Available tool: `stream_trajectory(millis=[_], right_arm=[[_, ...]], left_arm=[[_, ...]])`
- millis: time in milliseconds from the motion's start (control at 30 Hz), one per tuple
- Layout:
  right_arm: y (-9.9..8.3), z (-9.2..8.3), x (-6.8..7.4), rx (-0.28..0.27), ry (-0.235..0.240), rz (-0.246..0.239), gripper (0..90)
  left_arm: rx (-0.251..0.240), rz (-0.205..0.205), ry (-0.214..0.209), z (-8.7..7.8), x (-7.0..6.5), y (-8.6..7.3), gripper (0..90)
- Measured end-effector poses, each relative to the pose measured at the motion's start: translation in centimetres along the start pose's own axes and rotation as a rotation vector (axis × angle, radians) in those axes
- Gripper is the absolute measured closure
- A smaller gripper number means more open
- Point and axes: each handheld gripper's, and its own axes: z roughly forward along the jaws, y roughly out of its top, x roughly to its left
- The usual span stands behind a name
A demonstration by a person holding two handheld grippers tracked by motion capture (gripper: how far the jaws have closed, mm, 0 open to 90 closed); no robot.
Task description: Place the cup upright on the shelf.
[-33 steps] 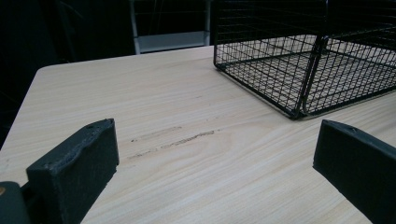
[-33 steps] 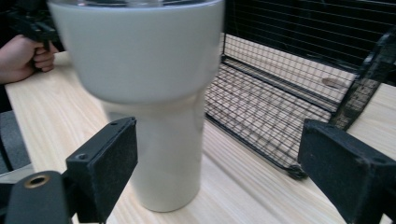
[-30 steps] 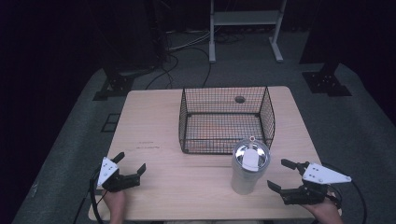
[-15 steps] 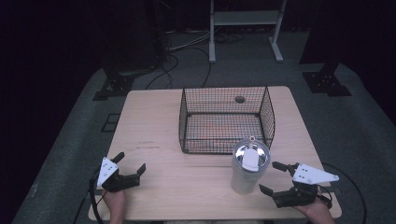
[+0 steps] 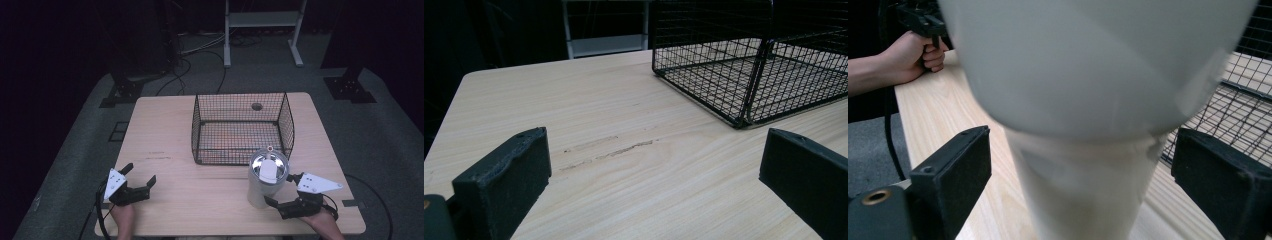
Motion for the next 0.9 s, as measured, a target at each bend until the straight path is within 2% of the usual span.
stream_trajectory(millis=[300, 900], right_arm=[[0.2, 1.5, 0.1, -0.041, -0.013, -0.001, 8.2], [0.0, 3.0, 0.4, -0.101, -0.036, -0.005, 7.3]], left_arm=[[-0.001, -0.001, 0.000, 0.0, 0.0, 0.0, 0.0], [0.002, 0.003, 0.001, 0.0, 0.0, 0.0, 0.0]])
